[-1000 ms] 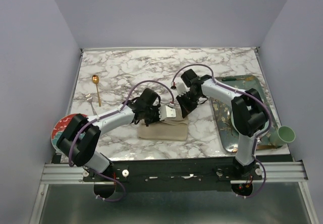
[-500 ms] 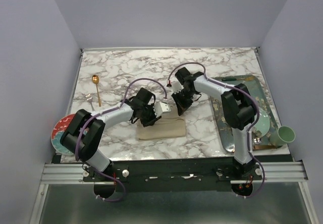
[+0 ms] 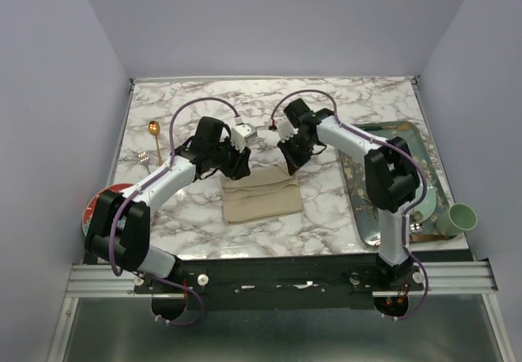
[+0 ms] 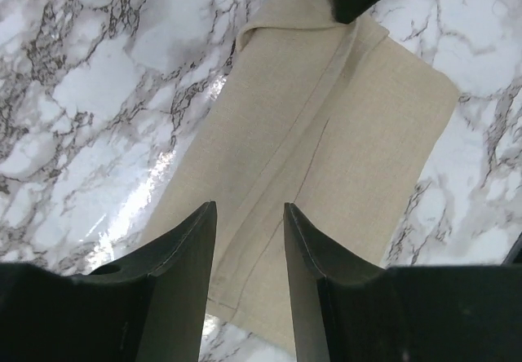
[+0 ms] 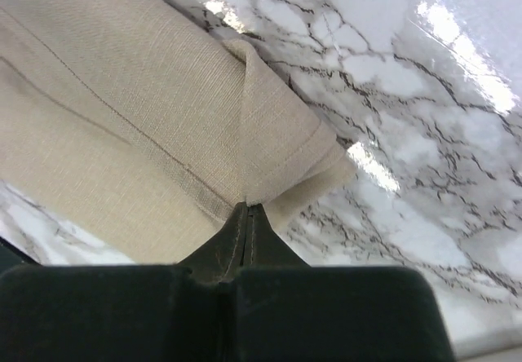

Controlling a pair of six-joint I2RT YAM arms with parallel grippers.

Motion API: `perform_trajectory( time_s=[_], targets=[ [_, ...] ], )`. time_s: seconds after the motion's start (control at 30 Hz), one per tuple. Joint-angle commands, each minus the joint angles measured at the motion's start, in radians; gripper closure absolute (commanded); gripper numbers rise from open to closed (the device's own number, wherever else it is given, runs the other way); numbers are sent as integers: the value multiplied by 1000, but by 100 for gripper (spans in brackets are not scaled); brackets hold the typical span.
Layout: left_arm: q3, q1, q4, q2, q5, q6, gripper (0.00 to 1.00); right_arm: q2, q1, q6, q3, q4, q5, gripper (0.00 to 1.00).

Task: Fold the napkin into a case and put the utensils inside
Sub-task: Smooth out the 2/3-rectangle-folded napkin at the center of the board.

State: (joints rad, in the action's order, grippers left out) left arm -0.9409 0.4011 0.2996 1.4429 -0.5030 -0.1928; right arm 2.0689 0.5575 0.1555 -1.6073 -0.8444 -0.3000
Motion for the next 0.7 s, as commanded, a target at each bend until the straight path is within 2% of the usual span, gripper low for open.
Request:
perform_trajectory(
  time_s=[0.0,0.33,0.4,0.43,0.57,0.67],
  targets=[
    [51,-21,-99,37,14,256,53,-79,15,-10,50,-47,-27,100],
    [93,-74,-169,189,17,478,60,2,39,-8,187,34,44,99],
    [94,-91,-194,211,-23,509,61,25,41,-1,187,54,76,99],
    [106,-116,-218,214,-104,565,61,23,41,-1,190,70,90,100],
    [129,-131,-423,201,-235,728,65,0,44,12,221,157,110,100],
    [129,-127,-554,224,-293,882,72,-32,45,26,270,211,107,99]
  ],
)
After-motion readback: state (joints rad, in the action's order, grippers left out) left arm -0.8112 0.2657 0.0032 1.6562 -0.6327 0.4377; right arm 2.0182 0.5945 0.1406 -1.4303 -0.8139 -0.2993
